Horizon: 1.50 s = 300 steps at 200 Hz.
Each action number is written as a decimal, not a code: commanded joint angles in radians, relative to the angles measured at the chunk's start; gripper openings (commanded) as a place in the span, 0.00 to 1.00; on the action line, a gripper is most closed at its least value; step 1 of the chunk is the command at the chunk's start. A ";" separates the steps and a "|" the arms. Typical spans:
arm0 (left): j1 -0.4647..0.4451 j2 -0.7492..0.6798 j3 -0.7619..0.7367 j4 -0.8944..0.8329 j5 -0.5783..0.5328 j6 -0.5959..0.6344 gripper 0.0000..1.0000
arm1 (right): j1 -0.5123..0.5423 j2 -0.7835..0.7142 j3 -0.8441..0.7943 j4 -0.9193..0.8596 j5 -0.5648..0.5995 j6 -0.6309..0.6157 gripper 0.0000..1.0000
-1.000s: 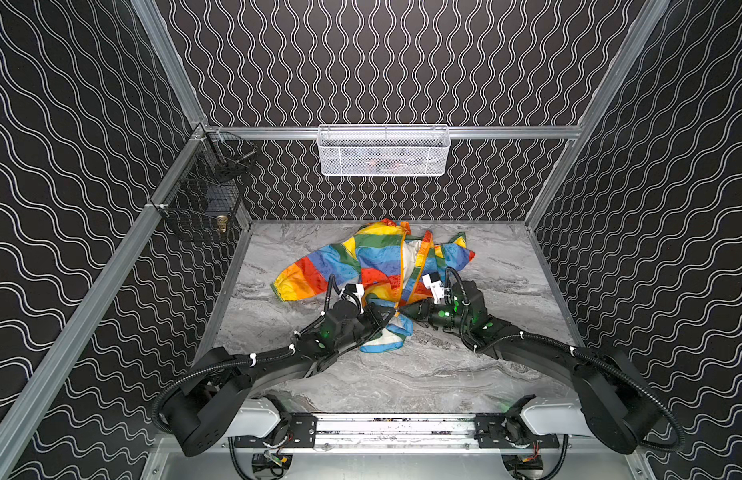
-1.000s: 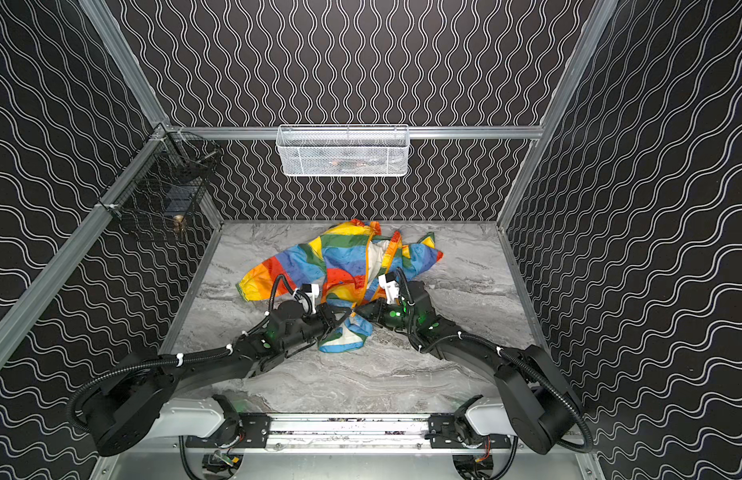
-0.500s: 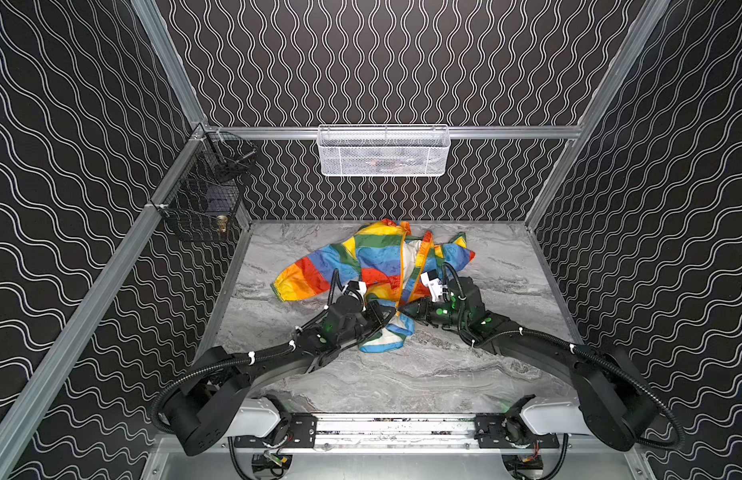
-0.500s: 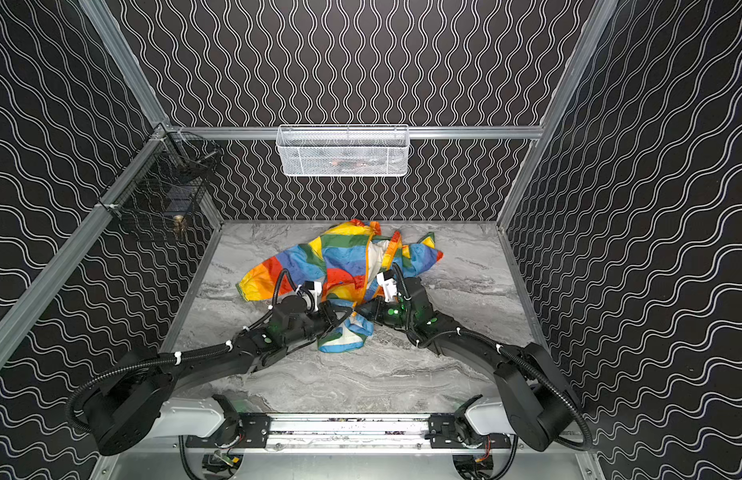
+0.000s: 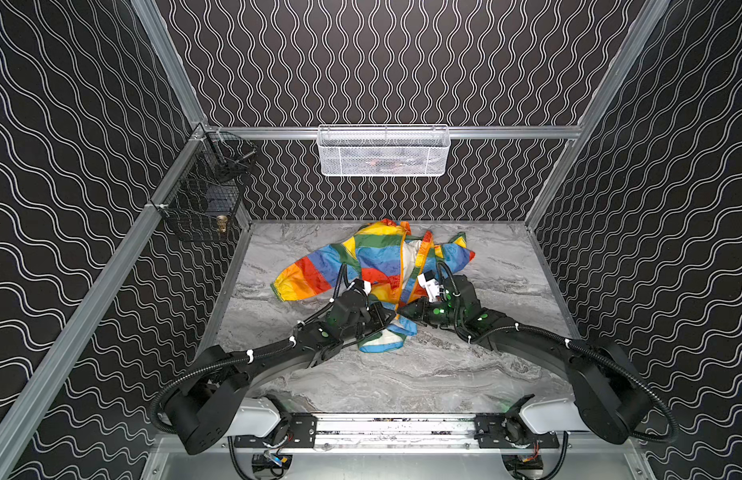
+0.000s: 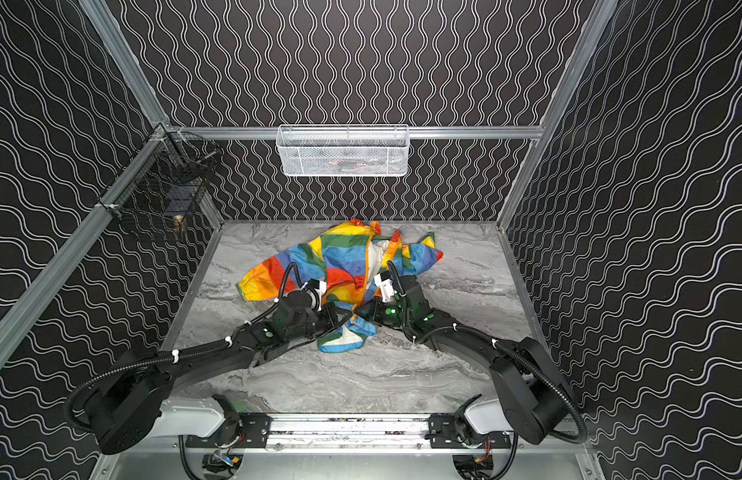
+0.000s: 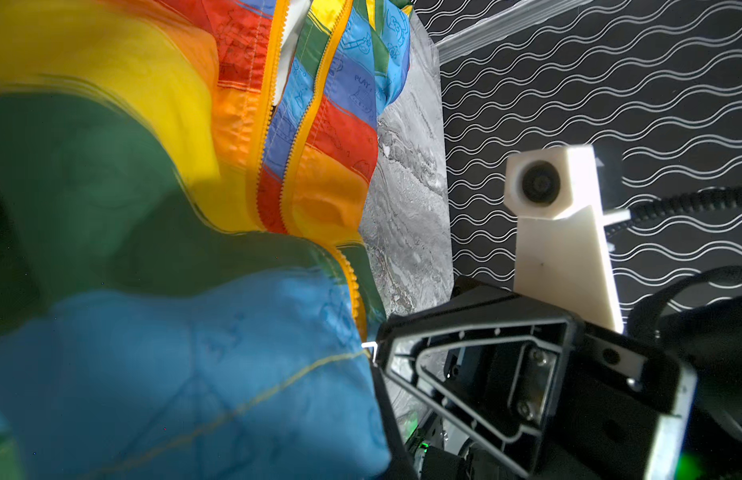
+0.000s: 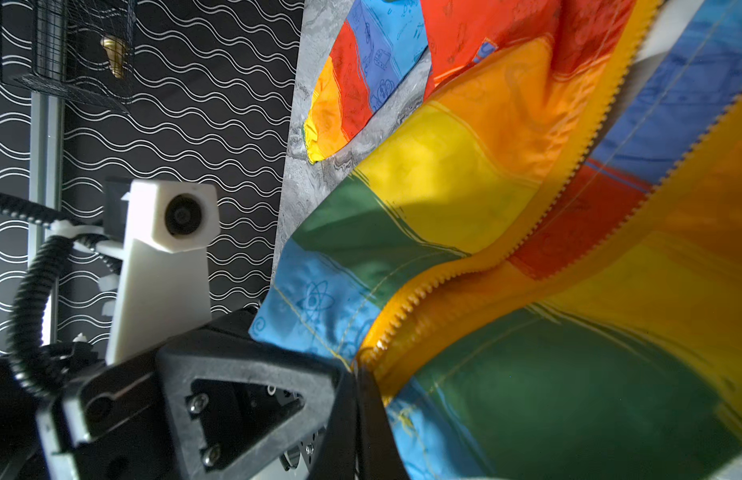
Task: Zip up the jacket
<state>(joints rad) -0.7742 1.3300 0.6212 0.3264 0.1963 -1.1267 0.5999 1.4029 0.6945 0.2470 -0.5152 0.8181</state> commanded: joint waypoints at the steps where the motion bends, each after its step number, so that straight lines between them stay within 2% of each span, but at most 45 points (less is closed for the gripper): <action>1: -0.003 -0.011 -0.009 0.012 0.103 0.033 0.00 | -0.002 0.007 0.013 0.019 0.043 -0.019 0.00; 60: -0.003 -0.026 -0.034 0.018 0.099 0.022 0.00 | -0.002 0.007 0.025 -0.023 0.075 -0.049 0.00; 134: -0.002 -0.065 -0.040 0.023 0.075 0.027 0.00 | 0.006 0.001 0.021 -0.008 0.062 -0.042 0.00; 174: 0.009 -0.062 -0.047 0.058 0.066 0.008 0.19 | 0.027 0.002 0.020 -0.001 0.060 -0.035 0.00; 210: 0.030 -0.068 -0.074 0.091 0.059 -0.021 0.27 | 0.041 0.011 0.020 0.007 0.056 -0.028 0.00; 300: 0.072 -0.089 -0.117 0.117 0.056 -0.054 0.31 | 0.059 0.019 0.019 0.023 0.055 -0.021 0.00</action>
<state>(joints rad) -0.7078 1.2343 0.5095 0.3977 0.2478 -1.1728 0.6544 1.4250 0.7109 0.2317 -0.4618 0.7929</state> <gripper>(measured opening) 0.316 0.048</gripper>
